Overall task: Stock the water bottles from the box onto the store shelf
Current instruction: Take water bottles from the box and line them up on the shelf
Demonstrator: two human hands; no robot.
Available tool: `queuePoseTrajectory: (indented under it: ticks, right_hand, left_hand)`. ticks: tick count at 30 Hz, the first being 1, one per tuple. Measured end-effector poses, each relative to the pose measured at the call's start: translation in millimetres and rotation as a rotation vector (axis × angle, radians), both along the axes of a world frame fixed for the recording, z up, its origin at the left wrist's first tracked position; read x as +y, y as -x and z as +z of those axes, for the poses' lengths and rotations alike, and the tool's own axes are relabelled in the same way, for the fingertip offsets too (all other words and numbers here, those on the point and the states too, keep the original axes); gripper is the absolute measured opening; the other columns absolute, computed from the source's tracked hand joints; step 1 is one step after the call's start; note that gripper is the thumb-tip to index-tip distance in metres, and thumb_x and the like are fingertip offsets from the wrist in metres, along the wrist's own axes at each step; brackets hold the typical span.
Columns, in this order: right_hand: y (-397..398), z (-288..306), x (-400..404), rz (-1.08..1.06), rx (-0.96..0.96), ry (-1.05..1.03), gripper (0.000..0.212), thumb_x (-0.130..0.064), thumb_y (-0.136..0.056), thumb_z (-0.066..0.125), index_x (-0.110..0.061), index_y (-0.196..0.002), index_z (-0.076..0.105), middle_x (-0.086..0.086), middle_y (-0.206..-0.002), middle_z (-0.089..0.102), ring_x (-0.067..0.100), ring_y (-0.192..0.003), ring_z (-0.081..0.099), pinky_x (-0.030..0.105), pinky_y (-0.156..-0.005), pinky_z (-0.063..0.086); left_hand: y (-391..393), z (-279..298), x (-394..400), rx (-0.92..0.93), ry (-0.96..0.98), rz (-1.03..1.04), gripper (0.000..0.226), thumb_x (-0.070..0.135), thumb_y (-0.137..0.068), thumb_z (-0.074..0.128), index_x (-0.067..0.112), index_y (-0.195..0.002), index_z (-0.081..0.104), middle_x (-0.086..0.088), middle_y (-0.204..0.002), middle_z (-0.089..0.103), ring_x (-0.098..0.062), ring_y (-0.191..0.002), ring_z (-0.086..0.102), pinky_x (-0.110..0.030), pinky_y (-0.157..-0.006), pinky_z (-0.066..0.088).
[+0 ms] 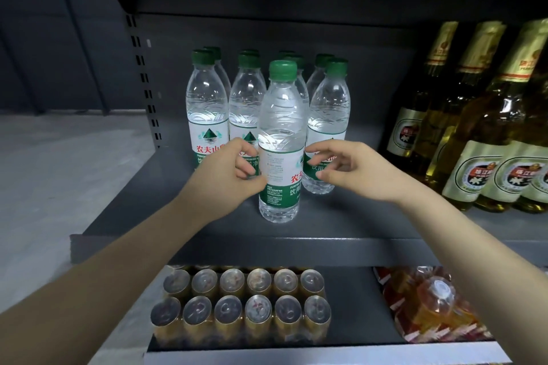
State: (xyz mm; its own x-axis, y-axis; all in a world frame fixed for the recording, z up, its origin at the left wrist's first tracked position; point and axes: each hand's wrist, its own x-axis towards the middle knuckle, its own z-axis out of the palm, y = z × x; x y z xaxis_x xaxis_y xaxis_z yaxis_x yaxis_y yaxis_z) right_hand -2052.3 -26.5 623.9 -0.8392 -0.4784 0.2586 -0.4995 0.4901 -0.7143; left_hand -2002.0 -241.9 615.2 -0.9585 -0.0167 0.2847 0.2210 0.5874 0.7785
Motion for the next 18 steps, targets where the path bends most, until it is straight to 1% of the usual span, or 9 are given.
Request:
queuePoseTrajectory:
  ticks: [2,4,6,8,10,11,13,15,18]
  right_hand:
    - [1.4,-1.7,-3.0,0.039,-0.037,0.02,0.043,0.0,-0.082,0.062,-0.034,-0.107,0.055,0.001,-0.102,0.061,0.013,-0.074,0.054,0.024,-0.074,0.049]
    - [4.2,-3.3,-4.9,0.067,-0.062,0.006,0.045,0.002,-0.083,0.059,-0.025,-0.118,0.053,0.005,-0.109,0.061,0.01,-0.071,0.056,0.019,-0.072,0.048]
    - [6.7,-4.4,-5.7,0.097,-0.083,0.011,0.047,0.007,-0.085,0.055,-0.019,-0.124,0.051,0.007,-0.114,0.062,0.006,-0.071,0.057,0.017,-0.075,0.048]
    - [7.4,-5.4,-5.8,0.132,-0.096,0.03,0.05,0.012,-0.085,0.05,-0.021,-0.122,0.051,0.006,-0.114,0.063,0.007,-0.076,0.059,0.017,-0.078,0.048]
    - [7.3,-6.1,-5.4,0.15,-0.103,0.045,0.053,0.016,-0.084,0.047,-0.025,-0.118,0.051,0.0,-0.112,0.064,0.008,-0.086,0.061,0.019,-0.084,0.048]
    - [6.9,-5.8,-4.8,0.152,-0.103,0.05,0.056,0.018,-0.084,0.046,-0.028,-0.116,0.051,-0.005,-0.109,0.064,0.003,-0.088,0.062,0.017,-0.085,0.048]
    - [6.0,-4.6,-3.8,0.151,-0.093,0.051,0.059,0.02,-0.083,0.044,-0.029,-0.114,0.05,-0.011,-0.106,0.062,-0.01,-0.087,0.061,0.01,-0.082,0.047]
    - [4.7,-4.0,-3.1,0.138,-0.081,0.05,0.06,0.02,-0.083,0.045,-0.027,-0.12,0.045,-0.012,-0.107,0.06,-0.015,-0.083,0.06,0.007,-0.08,0.047]
    - [2.6,-4.5,-0.8,0.112,-0.087,0.053,0.059,0.017,-0.084,0.048,-0.017,-0.131,0.04,-0.007,-0.114,0.057,-0.018,-0.08,0.059,0.005,-0.08,0.046]
  left_hand:
    - [-4.1,-2.7,1.8,0.017,0.021,0.033,0.032,0.018,-0.078,0.072,0.023,-0.103,0.052,0.002,-0.087,0.064,-0.013,-0.083,0.062,-0.017,-0.074,0.046]
    - [-8.2,-4.3,4.7,0.03,0.04,0.06,0.035,0.021,-0.079,0.07,0.022,-0.11,0.053,0.001,-0.093,0.066,-0.012,-0.088,0.063,-0.018,-0.076,0.047]
    - [-13.7,-5.6,9.4,0.038,0.038,0.066,0.042,0.021,-0.081,0.068,0.02,-0.12,0.052,0.002,-0.1,0.065,-0.011,-0.092,0.062,-0.021,-0.081,0.047]
    - [-19.5,-7.2,15.4,0.042,0.039,0.059,0.049,0.021,-0.082,0.067,0.021,-0.127,0.047,0.002,-0.107,0.062,-0.01,-0.096,0.06,-0.021,-0.082,0.043]
    - [-22.9,-9.4,20.0,0.056,0.062,0.059,0.055,0.022,-0.082,0.066,0.022,-0.132,0.043,0.002,-0.117,0.061,-0.01,-0.102,0.058,-0.018,-0.083,0.04]
    - [-23.2,-10.3,21.6,0.059,0.074,0.057,0.056,0.022,-0.083,0.066,0.022,-0.133,0.041,0.001,-0.121,0.06,-0.01,-0.106,0.058,-0.017,-0.083,0.039]
    - [-23.3,-10.7,23.2,0.052,0.092,0.047,0.059,0.021,-0.083,0.066,0.021,-0.135,0.038,0.0,-0.127,0.058,-0.01,-0.11,0.056,-0.017,-0.083,0.039]
    - [-22.2,-9.1,23.9,0.025,0.073,0.027,0.061,0.02,-0.083,0.066,0.022,-0.137,0.037,0.001,-0.126,0.058,-0.009,-0.105,0.056,-0.019,-0.084,0.039]
    - [-18.7,-5.5,25.0,-0.032,-0.005,-0.018,0.06,0.014,-0.082,0.065,0.02,-0.136,0.038,0.002,-0.116,0.057,-0.01,-0.099,0.056,-0.021,-0.084,0.042]
